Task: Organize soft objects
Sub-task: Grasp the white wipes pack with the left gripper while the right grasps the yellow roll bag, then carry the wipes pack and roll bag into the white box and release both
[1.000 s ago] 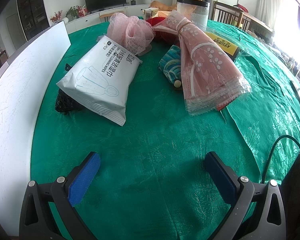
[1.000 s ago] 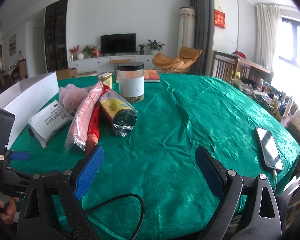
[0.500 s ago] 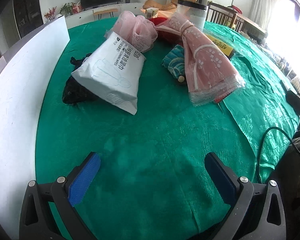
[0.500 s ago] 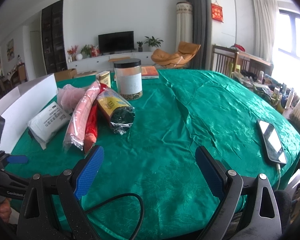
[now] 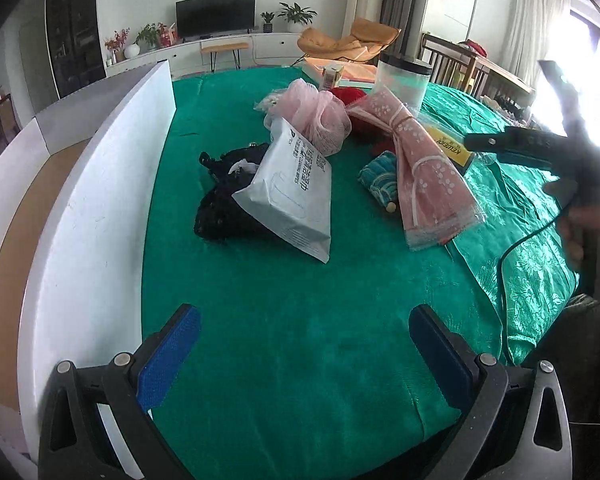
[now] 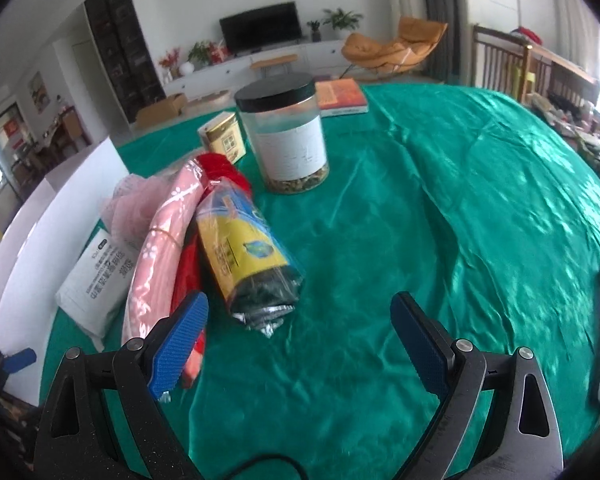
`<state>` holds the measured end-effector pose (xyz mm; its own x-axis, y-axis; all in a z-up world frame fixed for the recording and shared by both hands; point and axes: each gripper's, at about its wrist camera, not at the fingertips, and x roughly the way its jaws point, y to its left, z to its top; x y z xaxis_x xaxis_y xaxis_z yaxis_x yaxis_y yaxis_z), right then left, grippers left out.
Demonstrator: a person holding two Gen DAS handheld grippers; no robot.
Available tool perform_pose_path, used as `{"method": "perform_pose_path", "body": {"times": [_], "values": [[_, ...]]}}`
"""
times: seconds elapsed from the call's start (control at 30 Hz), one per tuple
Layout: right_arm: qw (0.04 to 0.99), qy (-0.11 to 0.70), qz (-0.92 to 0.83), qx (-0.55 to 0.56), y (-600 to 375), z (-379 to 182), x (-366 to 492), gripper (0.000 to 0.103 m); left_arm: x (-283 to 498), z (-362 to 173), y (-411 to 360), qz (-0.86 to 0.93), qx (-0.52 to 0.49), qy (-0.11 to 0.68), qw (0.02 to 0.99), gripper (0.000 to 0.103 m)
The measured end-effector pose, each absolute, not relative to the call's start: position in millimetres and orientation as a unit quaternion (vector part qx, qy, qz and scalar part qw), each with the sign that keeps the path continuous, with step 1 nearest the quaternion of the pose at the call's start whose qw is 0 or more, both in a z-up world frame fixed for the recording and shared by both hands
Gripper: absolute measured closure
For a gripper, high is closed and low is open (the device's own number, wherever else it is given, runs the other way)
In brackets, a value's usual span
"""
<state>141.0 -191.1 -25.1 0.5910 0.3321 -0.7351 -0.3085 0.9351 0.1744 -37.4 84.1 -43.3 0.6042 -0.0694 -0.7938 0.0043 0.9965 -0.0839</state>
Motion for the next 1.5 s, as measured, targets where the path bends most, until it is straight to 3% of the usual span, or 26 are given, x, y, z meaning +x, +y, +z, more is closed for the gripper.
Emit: {"method": "perform_pose_path", "body": {"times": [0.17,0.2,0.23,0.27,0.4,0.5,0.57,0.63,0.7,0.9,1.5], "values": [[0.843,0.492,0.217,-0.01,-153,-37,187,0.012,-9,-35,87,-0.001,-0.035,0.455,0.89,0.0],[0.833,0.507,0.222,-0.01,-149,-43,191,0.015,-2,-31,87,0.006,-0.031,0.452,0.892,0.0],[0.823,0.521,0.225,-0.019,-145,-48,189,0.031,6,-28,87,0.013,-0.024,0.448,0.893,0.0],[0.814,0.53,0.239,-0.018,-144,-50,185,0.035,14,-26,87,0.018,-0.017,0.445,0.895,0.0],[0.819,0.528,0.215,-0.064,-162,-39,150,0.038,55,-31,77,0.027,0.02,0.447,0.894,0.0],[0.834,0.527,0.158,-0.039,-212,-33,136,0.039,77,-48,56,0.009,0.067,0.466,0.882,0.0],[0.843,0.526,0.112,-0.012,-250,-30,131,0.039,86,-58,42,0.02,0.106,0.468,0.877,0.008],[0.843,0.528,0.102,0.023,-275,-29,132,0.039,93,-66,35,0.043,0.137,0.472,0.87,0.039],[0.837,0.53,0.117,0.065,-290,-29,127,0.039,96,-67,34,0.047,0.142,0.47,0.87,0.042],[0.822,0.537,0.143,0.123,-278,-21,143,0.041,90,-40,85,-0.024,-0.061,0.49,0.869,0.046],[0.82,0.442,0.177,0.318,-288,33,264,0.043,74,31,148,-0.068,-0.221,0.43,0.873,0.046]]}}
